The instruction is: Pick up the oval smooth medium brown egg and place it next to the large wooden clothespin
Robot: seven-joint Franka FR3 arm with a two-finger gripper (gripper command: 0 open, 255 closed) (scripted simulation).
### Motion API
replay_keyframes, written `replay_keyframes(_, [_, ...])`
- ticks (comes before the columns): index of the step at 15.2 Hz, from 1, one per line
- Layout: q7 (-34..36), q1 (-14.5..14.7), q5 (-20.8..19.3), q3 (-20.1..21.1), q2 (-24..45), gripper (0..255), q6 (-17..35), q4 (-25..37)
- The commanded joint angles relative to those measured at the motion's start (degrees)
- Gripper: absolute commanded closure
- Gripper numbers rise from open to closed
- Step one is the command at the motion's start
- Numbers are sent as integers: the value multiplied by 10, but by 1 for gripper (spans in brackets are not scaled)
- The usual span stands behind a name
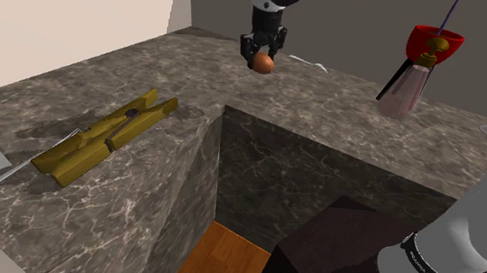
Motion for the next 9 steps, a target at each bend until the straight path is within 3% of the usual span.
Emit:
replay_keyframes(1, [25,15,-5,10,18,255,-13,26])
replay_keyframes(9, [118,84,-30,43,103,255,-68,147])
